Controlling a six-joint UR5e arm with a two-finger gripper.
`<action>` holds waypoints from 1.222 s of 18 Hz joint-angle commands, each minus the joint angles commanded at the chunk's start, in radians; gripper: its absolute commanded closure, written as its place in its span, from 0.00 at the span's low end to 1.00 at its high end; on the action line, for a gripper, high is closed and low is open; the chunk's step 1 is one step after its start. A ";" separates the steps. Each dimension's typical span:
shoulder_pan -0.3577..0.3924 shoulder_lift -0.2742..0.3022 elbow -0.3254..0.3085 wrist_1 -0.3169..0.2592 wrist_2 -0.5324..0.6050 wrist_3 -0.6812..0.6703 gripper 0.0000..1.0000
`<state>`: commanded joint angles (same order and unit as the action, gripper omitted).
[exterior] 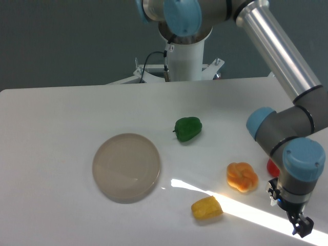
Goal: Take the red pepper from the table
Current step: 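Move the gripper up and over the red bell pepper, then lower the open gripper around the red bell pepper and close it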
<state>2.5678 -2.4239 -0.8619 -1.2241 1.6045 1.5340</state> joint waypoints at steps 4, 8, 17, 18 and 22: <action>0.037 0.052 -0.061 0.000 0.031 0.043 0.00; 0.084 0.100 -0.137 0.000 0.069 0.144 0.00; 0.138 0.169 -0.286 0.011 0.086 0.123 0.00; 0.141 0.169 -0.290 0.005 0.080 0.121 0.00; 0.155 0.183 -0.345 0.003 0.008 0.068 0.00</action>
<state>2.7228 -2.2412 -1.2071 -1.2210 1.6124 1.6017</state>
